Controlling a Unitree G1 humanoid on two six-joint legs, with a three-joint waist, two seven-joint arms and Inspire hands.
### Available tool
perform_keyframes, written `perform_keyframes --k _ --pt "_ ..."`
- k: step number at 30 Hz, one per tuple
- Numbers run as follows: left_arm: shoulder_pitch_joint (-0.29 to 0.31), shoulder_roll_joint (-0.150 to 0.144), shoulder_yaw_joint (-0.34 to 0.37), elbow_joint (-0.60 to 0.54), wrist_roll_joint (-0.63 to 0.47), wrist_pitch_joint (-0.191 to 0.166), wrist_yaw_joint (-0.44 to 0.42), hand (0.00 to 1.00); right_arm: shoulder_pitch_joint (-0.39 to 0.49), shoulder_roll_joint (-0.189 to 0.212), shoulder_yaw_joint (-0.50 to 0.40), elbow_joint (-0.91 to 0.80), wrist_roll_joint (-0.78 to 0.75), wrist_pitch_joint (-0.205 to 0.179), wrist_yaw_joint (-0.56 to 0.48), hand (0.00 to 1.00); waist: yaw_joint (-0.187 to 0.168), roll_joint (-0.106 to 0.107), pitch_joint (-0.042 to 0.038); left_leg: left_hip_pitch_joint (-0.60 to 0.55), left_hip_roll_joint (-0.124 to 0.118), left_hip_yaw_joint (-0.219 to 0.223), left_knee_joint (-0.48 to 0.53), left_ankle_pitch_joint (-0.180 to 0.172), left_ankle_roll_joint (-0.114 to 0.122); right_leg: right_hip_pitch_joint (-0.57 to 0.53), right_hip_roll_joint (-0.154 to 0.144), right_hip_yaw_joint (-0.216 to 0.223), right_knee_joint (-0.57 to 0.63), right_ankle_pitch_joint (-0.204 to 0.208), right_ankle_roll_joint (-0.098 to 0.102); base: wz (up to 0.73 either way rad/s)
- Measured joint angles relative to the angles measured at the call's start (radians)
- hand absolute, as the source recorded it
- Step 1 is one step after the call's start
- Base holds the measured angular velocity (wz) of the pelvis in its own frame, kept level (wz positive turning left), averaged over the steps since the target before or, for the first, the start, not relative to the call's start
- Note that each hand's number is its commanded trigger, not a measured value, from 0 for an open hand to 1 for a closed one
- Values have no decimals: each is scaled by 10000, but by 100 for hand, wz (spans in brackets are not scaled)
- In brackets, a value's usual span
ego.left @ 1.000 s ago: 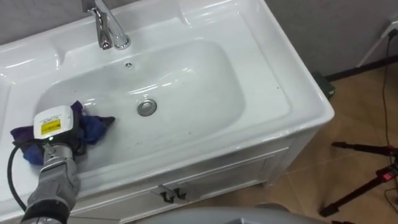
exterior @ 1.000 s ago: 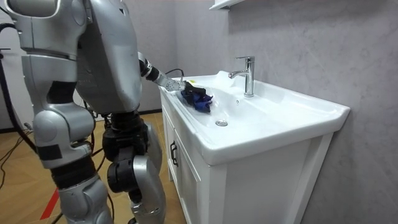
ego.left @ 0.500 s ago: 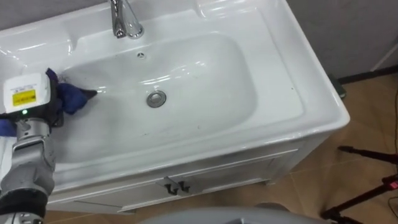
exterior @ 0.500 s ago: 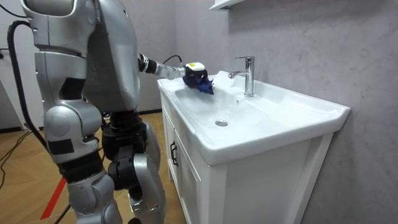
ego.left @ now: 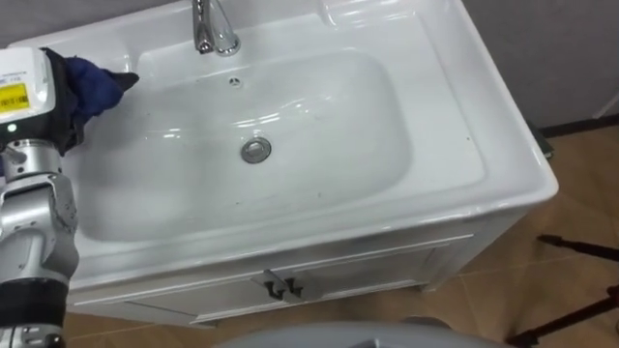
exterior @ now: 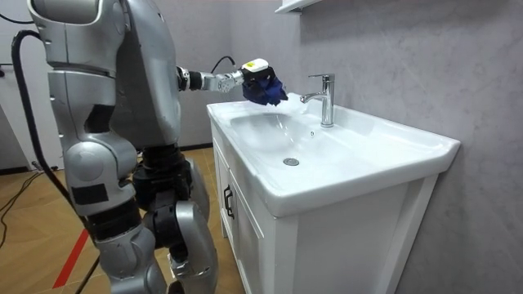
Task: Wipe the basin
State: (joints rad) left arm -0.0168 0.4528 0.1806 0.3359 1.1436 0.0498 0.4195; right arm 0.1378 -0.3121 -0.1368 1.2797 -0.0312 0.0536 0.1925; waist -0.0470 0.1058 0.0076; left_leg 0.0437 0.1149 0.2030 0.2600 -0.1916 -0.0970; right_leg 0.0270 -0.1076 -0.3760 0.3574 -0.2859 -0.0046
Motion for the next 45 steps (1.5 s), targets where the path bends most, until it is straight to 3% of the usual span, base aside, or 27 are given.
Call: perform_keyframes --k 5,19,29,38,45 --pt "1 0 25 -462 9 215 5 100 -23 -3 3 -16 -4 1 -2 0 113 61 12 -32 -30 -45 -4 24 34 -5 -50 -92 27 -10 8 4" --pt "44 52 522 -414 5 253 44 100 24 -14 75 -15 84 -7 69 0 362 1 0 -156 -65 -99 85 25 36 -95 -101 -72 88 -16 19 0" --pt "700 51 912 -412 5 315 41 100 77 -14 55 3 135 18 66 0 745 -174 -113 -225 -67 -159 97 25 36 -78 -108 -211 57 -15 20 3" --pt "991 50 922 -406 3 565 40 100 19 -29 73 18 244 18 89 0 838 -28 -100 -252 -70 -306 141 25 37 -12 -103 -320 31 -15 21 3" --pt "1050 50 923 -406 10 748 41 100 38 -44 251 60 271 38 71 0 882 -64 -78 -242 -81 -251 118 25 37 -84 -126 -222 101 -44 27 -2"
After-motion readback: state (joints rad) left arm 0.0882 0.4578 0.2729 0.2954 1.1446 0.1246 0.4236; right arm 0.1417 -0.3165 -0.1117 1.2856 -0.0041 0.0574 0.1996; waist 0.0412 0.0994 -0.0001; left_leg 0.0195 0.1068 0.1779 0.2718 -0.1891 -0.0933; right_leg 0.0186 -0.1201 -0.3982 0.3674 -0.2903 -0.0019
